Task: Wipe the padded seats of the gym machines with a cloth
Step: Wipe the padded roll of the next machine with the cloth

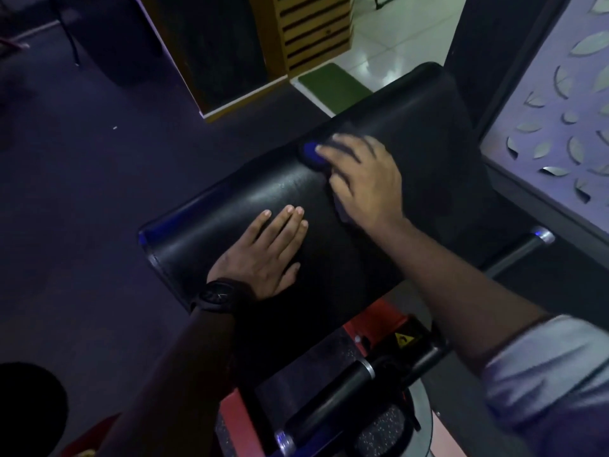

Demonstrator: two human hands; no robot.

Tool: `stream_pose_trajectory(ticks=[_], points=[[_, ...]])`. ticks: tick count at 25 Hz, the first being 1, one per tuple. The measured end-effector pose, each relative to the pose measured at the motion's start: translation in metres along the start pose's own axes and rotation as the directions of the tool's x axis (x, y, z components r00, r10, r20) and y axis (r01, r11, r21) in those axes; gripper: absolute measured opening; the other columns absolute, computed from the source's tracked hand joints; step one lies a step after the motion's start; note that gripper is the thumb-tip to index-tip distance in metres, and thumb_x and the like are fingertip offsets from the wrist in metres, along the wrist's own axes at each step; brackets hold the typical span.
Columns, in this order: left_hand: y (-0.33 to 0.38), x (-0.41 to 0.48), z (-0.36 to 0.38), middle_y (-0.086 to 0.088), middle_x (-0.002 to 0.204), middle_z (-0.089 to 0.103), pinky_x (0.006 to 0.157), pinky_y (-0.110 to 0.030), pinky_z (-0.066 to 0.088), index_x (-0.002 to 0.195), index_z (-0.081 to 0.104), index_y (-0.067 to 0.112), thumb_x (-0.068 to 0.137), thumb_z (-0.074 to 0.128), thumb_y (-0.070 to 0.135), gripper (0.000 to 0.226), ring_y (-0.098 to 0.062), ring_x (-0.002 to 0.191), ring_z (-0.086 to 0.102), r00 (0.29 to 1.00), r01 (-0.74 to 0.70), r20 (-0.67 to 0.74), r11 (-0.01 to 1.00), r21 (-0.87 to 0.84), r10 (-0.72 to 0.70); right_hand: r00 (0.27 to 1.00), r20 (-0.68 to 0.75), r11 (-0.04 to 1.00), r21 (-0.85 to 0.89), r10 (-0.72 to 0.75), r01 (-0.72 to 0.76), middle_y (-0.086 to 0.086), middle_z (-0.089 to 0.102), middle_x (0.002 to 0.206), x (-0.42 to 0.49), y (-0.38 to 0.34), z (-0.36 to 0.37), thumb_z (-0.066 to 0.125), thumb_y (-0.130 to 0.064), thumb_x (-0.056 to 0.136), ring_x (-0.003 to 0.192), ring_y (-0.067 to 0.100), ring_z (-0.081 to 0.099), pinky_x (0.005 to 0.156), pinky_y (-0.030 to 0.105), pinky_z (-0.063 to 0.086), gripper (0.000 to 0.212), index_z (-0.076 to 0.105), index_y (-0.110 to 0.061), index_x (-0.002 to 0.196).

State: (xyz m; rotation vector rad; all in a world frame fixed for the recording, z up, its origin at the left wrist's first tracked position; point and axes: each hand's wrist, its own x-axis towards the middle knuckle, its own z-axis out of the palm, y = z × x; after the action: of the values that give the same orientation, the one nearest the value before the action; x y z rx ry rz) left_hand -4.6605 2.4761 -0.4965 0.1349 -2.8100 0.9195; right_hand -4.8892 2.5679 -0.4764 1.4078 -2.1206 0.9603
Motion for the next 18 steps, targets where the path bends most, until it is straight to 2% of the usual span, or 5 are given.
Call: stream_pose_trajectory(ticks=[2,6,10,14,18], points=[[0.000,-0.001,-0.001,-0.021,0.160,0.035,0.122,-0.049,0.017,0.153,0.033,-0.001,0.100,0.031,0.044,0.069,-0.033,0.149,0.027,1.000,0.003,-0.005,1.000,-0.001,-0.003,0.964,-0.051,0.965,0.023,0.261,-0.260,-0.004,0.064,0.131,0.003,-0.039,0.010,0.054,-0.027,0.085,0.113,0.028,0.058,0.094,0.044,0.049,0.039,0.071,-0.029,0.120],[0.000,0.001,-0.001,-0.020,0.159,0.037,0.122,-0.049,0.019,0.153,0.034,0.000,0.100,0.030,0.044,0.068,-0.032,0.149,0.029,1.000,0.011,0.007,1.000,-0.022,-0.011,0.851,0.172,0.859,-0.049,-0.495,0.510,0.001,0.064,0.132,0.020,-0.025,0.012,0.056,-0.032,0.088,0.110,0.034,0.062,0.093,0.047,0.051,0.037,0.069,-0.027,0.122],[-0.001,-0.001,-0.004,-0.018,0.161,0.033,0.123,-0.048,0.017,0.154,0.033,0.001,0.101,0.030,0.044,0.068,-0.031,0.151,0.027,1.000,0.010,0.014,1.000,-0.007,-0.010,0.979,0.051,0.975,-0.113,0.196,-0.189,0.000,0.063,0.126,0.039,-0.043,0.011,0.053,-0.032,0.085,0.107,0.028,0.058,0.088,0.044,0.049,0.035,0.069,-0.028,0.116],[-0.002,0.000,-0.004,-0.018,0.159,0.037,0.122,-0.048,0.019,0.154,0.035,0.002,0.101,0.032,0.045,0.068,-0.031,0.150,0.029,1.000,0.013,0.011,1.000,-0.021,-0.013,0.856,0.207,0.868,-0.058,-0.473,0.494,0.003,0.067,0.125,0.034,-0.037,0.009,0.057,-0.031,0.086,0.101,0.033,0.062,0.083,0.044,0.051,0.032,0.072,-0.025,0.114],[-0.002,-0.001,-0.004,-0.019,0.161,0.033,0.123,-0.047,0.018,0.154,0.033,0.001,0.101,0.035,0.045,0.069,-0.031,0.151,0.028,1.000,0.009,0.006,1.000,-0.016,-0.009,0.980,0.072,0.980,-0.080,0.185,-0.180,-0.003,0.065,0.122,0.043,-0.042,0.004,0.054,-0.032,0.084,0.104,0.027,0.058,0.087,0.043,0.048,0.031,0.071,-0.029,0.110]])
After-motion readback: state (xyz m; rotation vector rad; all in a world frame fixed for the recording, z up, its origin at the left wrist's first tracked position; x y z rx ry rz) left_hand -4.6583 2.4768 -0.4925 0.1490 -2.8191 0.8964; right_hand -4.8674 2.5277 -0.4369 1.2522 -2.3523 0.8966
